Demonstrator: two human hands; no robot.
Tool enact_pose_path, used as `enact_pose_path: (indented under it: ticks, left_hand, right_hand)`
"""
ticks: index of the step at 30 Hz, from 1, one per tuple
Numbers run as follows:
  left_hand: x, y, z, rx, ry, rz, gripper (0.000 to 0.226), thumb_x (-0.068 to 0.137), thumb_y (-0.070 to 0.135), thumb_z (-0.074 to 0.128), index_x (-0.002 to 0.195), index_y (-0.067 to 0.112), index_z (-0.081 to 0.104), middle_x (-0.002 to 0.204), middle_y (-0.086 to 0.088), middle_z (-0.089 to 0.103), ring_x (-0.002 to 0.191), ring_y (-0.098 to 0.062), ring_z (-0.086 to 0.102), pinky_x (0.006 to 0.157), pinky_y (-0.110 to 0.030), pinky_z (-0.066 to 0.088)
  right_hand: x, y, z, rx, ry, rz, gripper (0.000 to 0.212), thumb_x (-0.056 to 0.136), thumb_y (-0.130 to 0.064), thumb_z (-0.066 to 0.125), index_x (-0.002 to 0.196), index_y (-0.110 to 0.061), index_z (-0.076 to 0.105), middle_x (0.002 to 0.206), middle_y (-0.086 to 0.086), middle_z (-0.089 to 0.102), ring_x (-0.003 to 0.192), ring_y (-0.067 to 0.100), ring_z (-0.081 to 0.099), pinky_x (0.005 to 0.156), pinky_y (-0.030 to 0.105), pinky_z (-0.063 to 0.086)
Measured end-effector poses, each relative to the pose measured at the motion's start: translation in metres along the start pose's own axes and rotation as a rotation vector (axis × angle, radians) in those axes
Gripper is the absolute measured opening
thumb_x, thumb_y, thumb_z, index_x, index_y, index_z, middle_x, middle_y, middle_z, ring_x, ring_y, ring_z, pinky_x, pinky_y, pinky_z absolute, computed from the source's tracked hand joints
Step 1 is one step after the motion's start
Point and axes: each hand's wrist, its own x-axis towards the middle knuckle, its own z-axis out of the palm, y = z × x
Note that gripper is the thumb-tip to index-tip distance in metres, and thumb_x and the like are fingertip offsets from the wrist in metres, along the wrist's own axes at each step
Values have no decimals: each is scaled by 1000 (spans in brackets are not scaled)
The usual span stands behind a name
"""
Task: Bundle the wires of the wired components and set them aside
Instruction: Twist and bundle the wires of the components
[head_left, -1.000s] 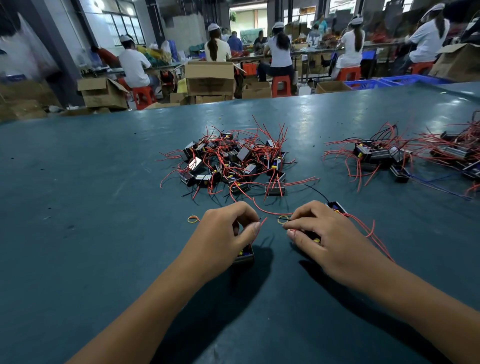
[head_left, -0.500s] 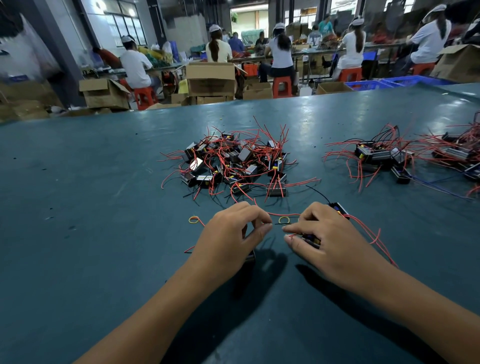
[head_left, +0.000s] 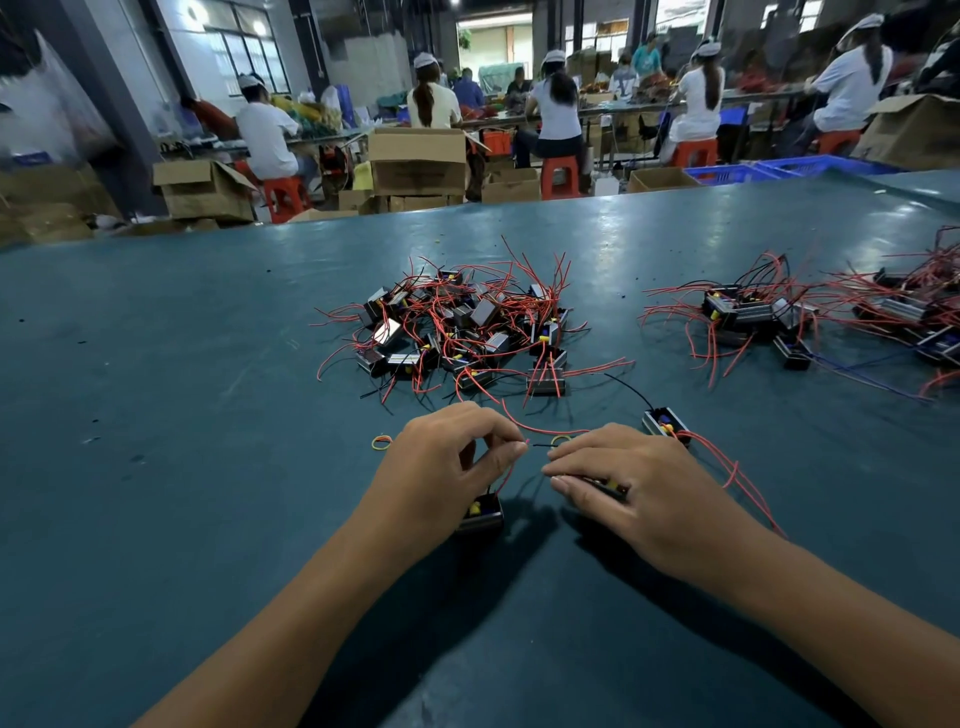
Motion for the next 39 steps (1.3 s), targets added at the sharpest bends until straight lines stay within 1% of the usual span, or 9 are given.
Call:
enact_pose_path:
  ticks: [3, 10, 15, 17, 22, 28, 32, 37, 39]
  left_hand:
    - [0, 0, 1, 9, 10, -7, 5, 91, 25, 72, 86, 26, 71, 79, 13, 63, 70, -15, 56, 67, -37, 48]
    - [0, 1, 3, 42, 53, -56, 12, 93, 26, 70, 82, 26, 65, 78, 14, 61, 72, -13, 56, 66, -33, 48]
    - [-3, 0, 6, 21, -54, -191, 18, 85, 42, 75, 88, 34, 59, 82, 19, 65, 58, -7, 48, 55, -20, 39]
    - [-3, 0, 8, 54, -105, -204, 17, 84, 39, 77, 91, 32, 63, 78, 20, 65, 58, -1, 46, 57, -19, 34]
    - [-2, 5, 5, 110, -120, -135, 7, 88, 21, 72, 90, 27, 72, 77, 17, 64, 67, 7, 50, 59, -10, 33]
    - [-2, 9, 1, 78, -168, -131, 12, 90, 16, 67, 88, 27, 65, 81, 20, 60, 61, 2, 48, 57, -10, 35]
    - [-3, 8, 2, 82, -193, -140, 15, 92, 17, 67, 87, 29, 62, 80, 38, 54, 61, 0, 47, 58, -10, 35]
    - [-3, 6, 3, 102, -190, -102, 12, 93, 20, 68, 102, 28, 69, 83, 22, 58, 70, 3, 49, 62, -11, 32]
    - [-2, 6, 3, 107, -204, -80, 12, 93, 19, 68, 101, 28, 71, 85, 19, 59, 73, 1, 50, 63, -11, 32]
  right_hand:
    - [0, 1, 2, -8, 6, 20, 18, 90, -24, 66, 99, -15, 78, 105, -5, 74, 105, 8, 62, 93, 15, 41]
    - [-1, 6, 3, -1, 36, 86, 14, 91, -24, 68, 100, -19, 78, 106, -8, 74, 103, 9, 64, 91, 16, 41]
    - [1, 9, 4, 9, 82, 137, 14, 91, -24, 68, 101, -20, 78, 106, -10, 74, 102, 4, 63, 92, 15, 40]
    - [2, 10, 4, -4, 82, 152, 15, 92, -24, 67, 101, -20, 78, 106, -10, 74, 102, 5, 63, 91, 14, 39]
    - [4, 12, 2, 15, 101, 195, 17, 93, -22, 66, 106, -20, 77, 102, -9, 74, 96, 1, 59, 83, -1, 32]
    - [4, 12, 2, 96, 85, 193, 18, 94, -19, 64, 109, -22, 74, 102, -15, 73, 96, -5, 59, 81, 2, 37]
    - [4, 11, 2, 109, 71, 195, 18, 93, -23, 64, 109, -24, 73, 102, -15, 72, 96, -3, 61, 84, 7, 41]
    - [4, 11, 2, 105, 46, 187, 14, 89, -23, 71, 102, -23, 75, 91, -12, 71, 87, -1, 60, 74, 5, 38]
    - [4, 12, 3, 102, 39, 180, 8, 87, -22, 72, 94, -22, 75, 82, -13, 67, 83, -2, 59, 71, 5, 37]
